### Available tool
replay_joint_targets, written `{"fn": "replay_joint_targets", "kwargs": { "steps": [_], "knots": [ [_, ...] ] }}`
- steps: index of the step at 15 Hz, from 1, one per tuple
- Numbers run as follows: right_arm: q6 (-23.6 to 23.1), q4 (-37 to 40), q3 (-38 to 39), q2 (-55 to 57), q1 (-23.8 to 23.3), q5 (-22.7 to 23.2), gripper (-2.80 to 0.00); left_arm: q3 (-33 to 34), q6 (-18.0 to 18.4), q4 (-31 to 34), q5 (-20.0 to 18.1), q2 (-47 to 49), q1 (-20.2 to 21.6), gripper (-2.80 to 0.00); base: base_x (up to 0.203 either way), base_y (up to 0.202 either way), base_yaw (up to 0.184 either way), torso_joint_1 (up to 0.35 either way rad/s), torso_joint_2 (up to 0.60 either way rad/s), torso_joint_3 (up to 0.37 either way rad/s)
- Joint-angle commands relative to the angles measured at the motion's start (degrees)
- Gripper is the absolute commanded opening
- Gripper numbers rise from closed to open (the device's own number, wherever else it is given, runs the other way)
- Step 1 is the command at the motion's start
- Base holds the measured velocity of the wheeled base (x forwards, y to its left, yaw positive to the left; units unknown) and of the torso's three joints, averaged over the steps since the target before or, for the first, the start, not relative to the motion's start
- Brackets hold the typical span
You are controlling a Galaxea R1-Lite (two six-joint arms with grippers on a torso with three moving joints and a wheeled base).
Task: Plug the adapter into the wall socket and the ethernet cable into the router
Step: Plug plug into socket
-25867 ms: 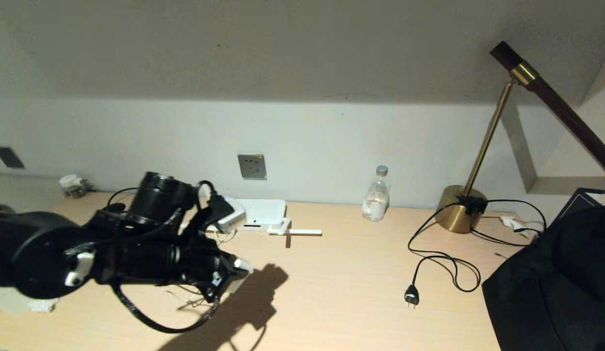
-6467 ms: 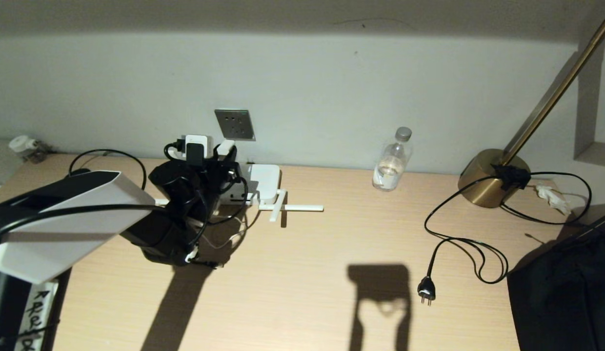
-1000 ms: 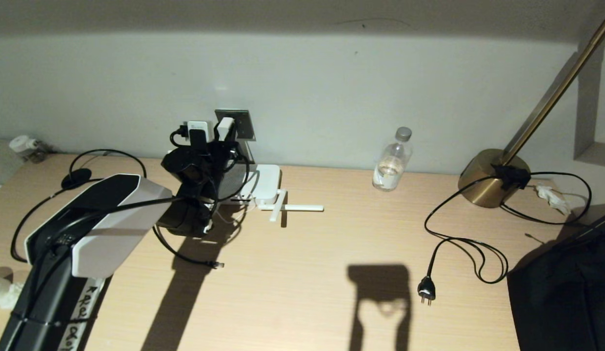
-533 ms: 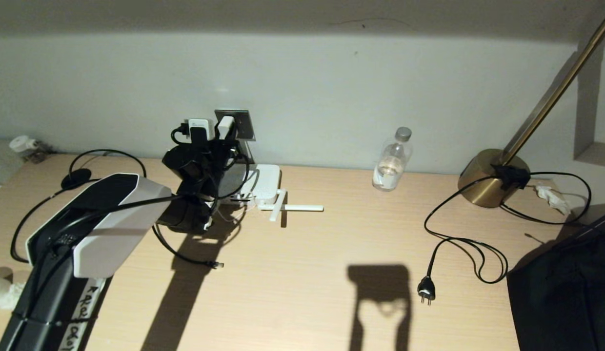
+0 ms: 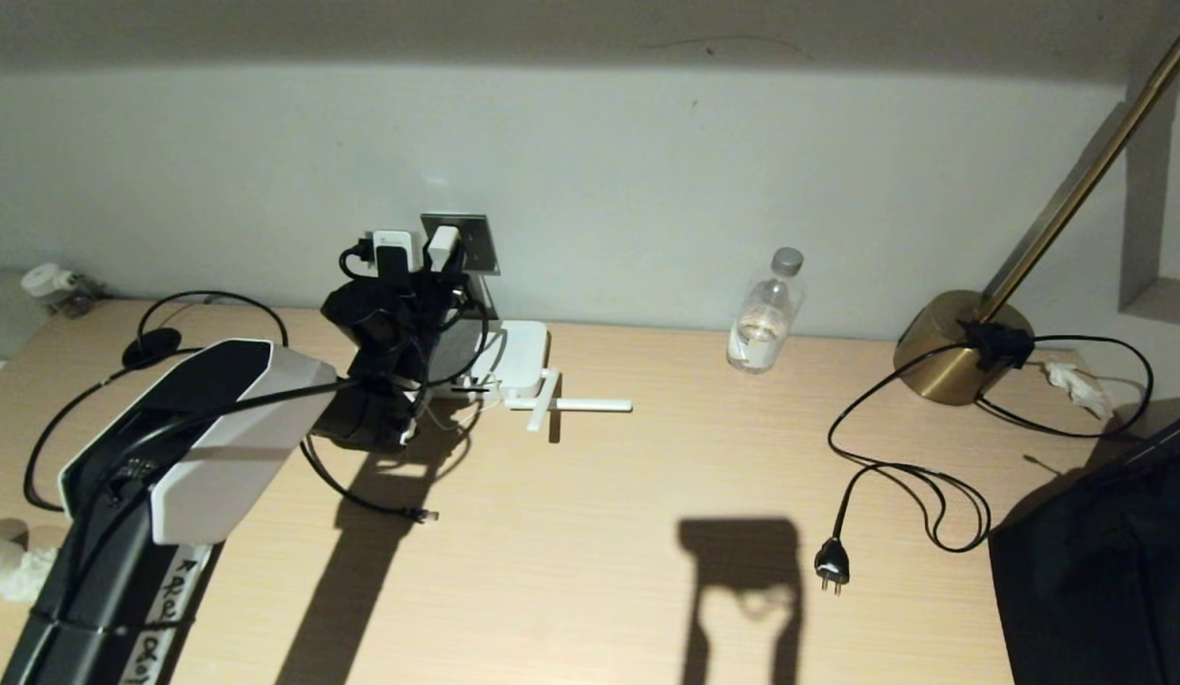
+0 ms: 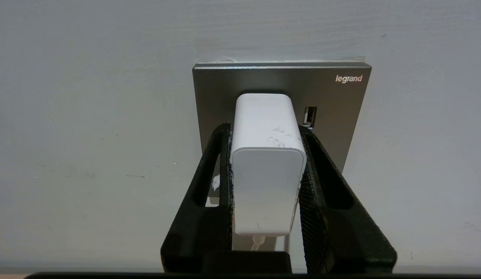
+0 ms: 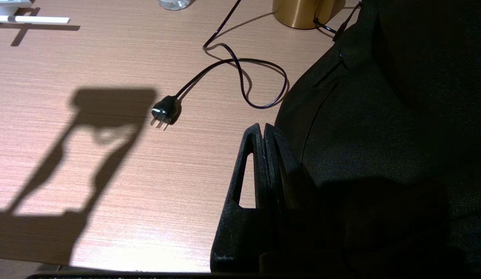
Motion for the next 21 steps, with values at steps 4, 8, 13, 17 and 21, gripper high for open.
{"fn": "replay_joint_targets", "kwargs": {
  "steps": [4,8,13,17,21],
  "knots": [
    [0.0,0.0,0.0,0.1,0.0,0.0,-2.80,-1.0,0.1,-0.3,0.1,0.4,-0.1,-2.80,0.000,0.000,0.000,0.000,0.00,0.000],
    [0.0,0.0,0.0,0.1,0.0,0.0,-2.80,-1.1,0.1,-0.2,0.1,0.0,-0.1,-2.80,0.000,0.000,0.000,0.000,0.00,0.000],
    [0.0,0.0,0.0,0.1,0.0,0.0,-2.80,-0.8,0.1,0.0,0.2,-0.5,-0.1,-2.80,0.000,0.000,0.000,0.000,0.00,0.000],
    [0.0,0.0,0.0,0.1,0.0,0.0,-2.80,2.3,0.1,-0.5,0.4,-2.0,-0.1,-2.80,0.000,0.000,0.000,0.000,0.00,0.000],
    [0.0,0.0,0.0,0.1,0.0,0.0,-2.80,2.6,0.2,-1.4,0.5,-2.1,-0.2,-2.80,0.000,0.000,0.000,0.000,0.00,0.000]
  ]
}}
